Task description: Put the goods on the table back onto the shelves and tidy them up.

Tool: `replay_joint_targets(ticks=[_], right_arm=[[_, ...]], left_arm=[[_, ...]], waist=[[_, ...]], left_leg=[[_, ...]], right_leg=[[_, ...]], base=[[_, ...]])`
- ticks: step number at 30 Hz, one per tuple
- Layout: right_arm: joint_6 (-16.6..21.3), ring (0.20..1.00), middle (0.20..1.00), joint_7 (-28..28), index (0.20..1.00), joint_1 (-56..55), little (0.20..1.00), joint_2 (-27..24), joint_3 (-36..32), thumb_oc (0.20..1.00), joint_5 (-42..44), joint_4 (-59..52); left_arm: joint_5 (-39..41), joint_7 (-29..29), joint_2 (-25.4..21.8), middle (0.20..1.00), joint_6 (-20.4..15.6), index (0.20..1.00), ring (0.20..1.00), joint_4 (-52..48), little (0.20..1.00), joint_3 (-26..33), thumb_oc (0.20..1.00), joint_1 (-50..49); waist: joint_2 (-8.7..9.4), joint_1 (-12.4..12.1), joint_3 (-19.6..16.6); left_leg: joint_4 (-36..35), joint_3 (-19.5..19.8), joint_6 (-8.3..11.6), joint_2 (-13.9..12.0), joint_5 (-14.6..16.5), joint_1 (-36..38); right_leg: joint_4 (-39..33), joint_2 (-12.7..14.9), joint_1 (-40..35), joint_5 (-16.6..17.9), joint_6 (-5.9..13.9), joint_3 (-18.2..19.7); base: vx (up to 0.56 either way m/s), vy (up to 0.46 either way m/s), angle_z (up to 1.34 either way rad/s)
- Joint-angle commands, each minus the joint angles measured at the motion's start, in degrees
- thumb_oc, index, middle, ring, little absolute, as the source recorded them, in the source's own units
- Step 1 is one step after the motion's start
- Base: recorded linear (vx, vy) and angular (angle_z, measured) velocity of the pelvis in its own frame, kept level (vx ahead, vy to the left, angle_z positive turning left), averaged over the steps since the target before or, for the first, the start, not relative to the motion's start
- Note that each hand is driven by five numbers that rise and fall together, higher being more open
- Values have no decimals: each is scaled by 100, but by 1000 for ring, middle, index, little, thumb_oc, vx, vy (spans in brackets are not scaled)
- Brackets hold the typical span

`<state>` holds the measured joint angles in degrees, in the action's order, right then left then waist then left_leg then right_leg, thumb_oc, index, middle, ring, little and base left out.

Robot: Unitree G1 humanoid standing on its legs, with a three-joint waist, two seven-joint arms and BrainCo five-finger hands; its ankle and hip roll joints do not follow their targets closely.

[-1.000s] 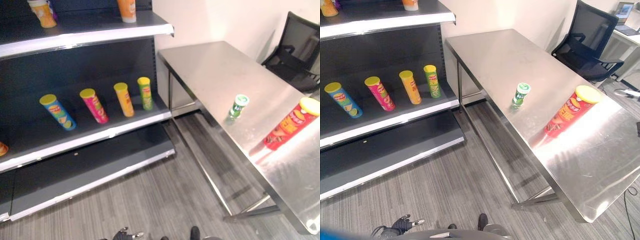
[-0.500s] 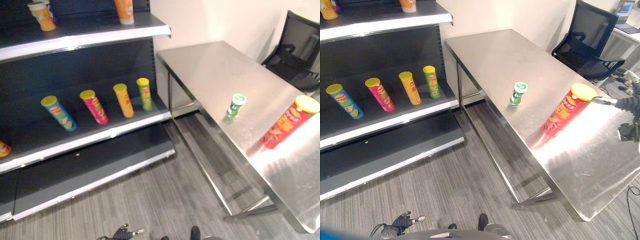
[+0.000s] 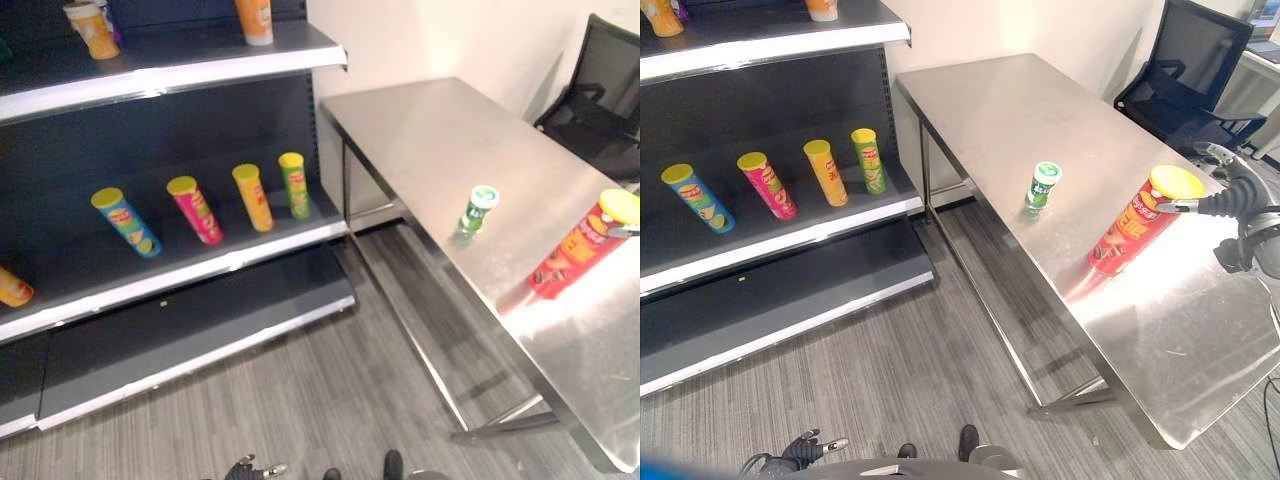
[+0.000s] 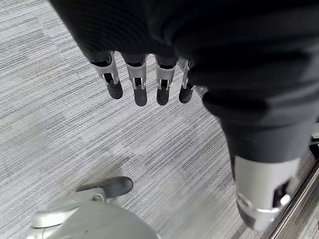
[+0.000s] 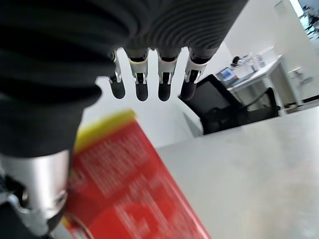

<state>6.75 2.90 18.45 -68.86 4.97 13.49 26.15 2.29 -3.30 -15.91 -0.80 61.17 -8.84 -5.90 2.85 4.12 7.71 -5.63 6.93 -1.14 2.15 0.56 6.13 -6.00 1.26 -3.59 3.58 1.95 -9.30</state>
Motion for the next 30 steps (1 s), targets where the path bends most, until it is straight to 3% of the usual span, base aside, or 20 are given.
replay_joint_targets(ticks=[1,8,18,19,20,27,30], right_arm=[[105,1000,1000,-90,1000,466,1000,-401,237,1000,-129,19],[84,1000,1000,-24,1000,699,1000,-359,555,1000,-50,230],[92,1000,1000,600,1000,814,1000,-295,998,1000,695,65],[91,573,573,642,573,828,573,-309,1047,573,741,49],[100,200,200,690,200,797,200,-314,1040,200,798,15],[125,200,200,627,200,694,200,-311,884,200,754,-47],[167,200,200,414,200,382,200,-269,360,200,645,-238]], left_arm=[[266,-42,-164,1000,-154,1000,1000,154,1000,-158,1000,211],[316,-27,-180,1000,-165,1000,1000,138,1000,-187,1000,189],[312,114,-209,1000,-194,1000,1000,97,1000,-271,1000,172],[316,133,-205,1000,-196,1000,1000,91,1000,-276,1000,172],[309,140,-201,1000,-201,1000,1000,91,1000,-285,1000,164],[289,162,-173,1000,-190,1000,1000,137,1000,-281,1000,167],[275,142,-169,1000,-178,1000,1000,135,1000,-201,1000,158]], waist=[[268,-308,-78],[286,-342,-56],[325,-406,-35],[327,-410,-35],[331,-411,-35],[341,-411,-37],[325,-396,-32]], left_leg=[[63,-543,347,-354,555,194],[63,-493,367,-356,532,163],[63,-431,395,-377,517,156],[63,-432,398,-378,516,157],[63,-428,403,-381,515,156],[63,-415,414,-400,515,159],[63,-397,418,-410,513,161]], right_leg=[[100,-80,-377,-965,87,107],[100,-85,-372,-979,74,38],[100,-89,-395,-1010,64,-40],[100,-89,-396,-1011,65,-42],[100,-90,-396,-1013,66,-50],[100,-102,-402,-1034,55,-69],[100,-120,-418,-1060,32,-81]], base=[[0,0,0],[0,-3,1],[2,-9,6],[0,0,0],[0,0,0],[0,-5,0],[1,-55,4]])
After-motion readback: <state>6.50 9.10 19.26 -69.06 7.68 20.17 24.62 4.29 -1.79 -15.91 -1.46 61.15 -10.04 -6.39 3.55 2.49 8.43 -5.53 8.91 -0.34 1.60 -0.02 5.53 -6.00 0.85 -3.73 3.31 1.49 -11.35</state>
